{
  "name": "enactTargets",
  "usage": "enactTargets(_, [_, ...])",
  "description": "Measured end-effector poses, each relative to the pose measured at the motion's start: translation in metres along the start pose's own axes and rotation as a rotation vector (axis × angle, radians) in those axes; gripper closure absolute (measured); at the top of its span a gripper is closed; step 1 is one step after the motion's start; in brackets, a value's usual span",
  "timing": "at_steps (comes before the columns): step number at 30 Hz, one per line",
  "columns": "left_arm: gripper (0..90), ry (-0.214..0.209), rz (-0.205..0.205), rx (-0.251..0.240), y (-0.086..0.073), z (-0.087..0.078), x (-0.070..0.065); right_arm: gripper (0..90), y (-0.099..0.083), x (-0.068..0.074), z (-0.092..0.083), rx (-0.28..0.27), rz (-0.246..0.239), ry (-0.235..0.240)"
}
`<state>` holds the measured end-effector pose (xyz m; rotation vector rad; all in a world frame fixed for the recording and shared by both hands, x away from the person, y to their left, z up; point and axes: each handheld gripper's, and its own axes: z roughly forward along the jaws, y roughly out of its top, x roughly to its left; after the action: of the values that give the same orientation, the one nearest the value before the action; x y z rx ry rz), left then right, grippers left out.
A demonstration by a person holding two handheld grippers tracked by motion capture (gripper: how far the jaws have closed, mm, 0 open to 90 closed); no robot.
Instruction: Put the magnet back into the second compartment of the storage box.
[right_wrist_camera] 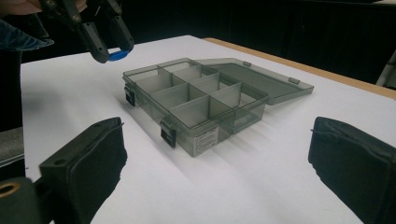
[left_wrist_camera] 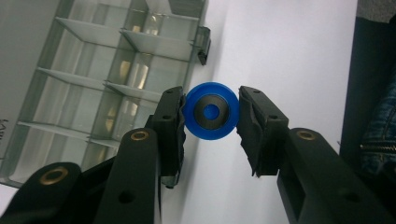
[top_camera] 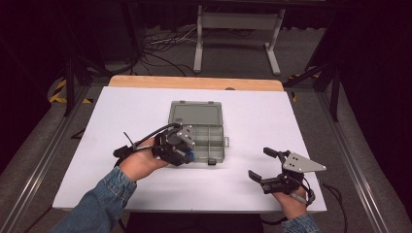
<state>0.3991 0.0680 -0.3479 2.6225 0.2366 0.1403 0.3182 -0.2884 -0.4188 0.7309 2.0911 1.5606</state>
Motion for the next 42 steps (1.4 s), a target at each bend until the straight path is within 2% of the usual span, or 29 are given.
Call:
enactTargets(6, [62.3,0.013,-0.020,-0.001,0.003,0.002,0.013,4.4,0.000,0.000,0.000,-0.003,-0.001,-0.002])
enactTargets(13, [62.3,0.039,-0.069,-0.003,0.007,0.005,0.033,4.4,0.000,-0.001,0.000,-0.007,0.001,0.000])
enactTargets(18, [62.4,0.045,-0.082,-0.004,0.009,0.007,0.042,4.4,0.000,-0.001,0.000,-0.007,0.002,0.002])
enactTargets(21, [62.3,0.050,-0.108,-0.005,0.009,0.009,0.048,4.4,0.000,-0.001,0.000,-0.008,0.005,0.003])
enactTargets(33, [62.4,0.068,-0.159,0.007,0.012,0.020,0.074,4.4,-0.001,-0.001,0.000,-0.007,0.005,0.004])
enactTargets(42, [62.3,0.066,-0.195,0.006,0.010,0.029,0.087,4.4,-0.001,-0.001,0.000,-0.006,0.005,0.006])
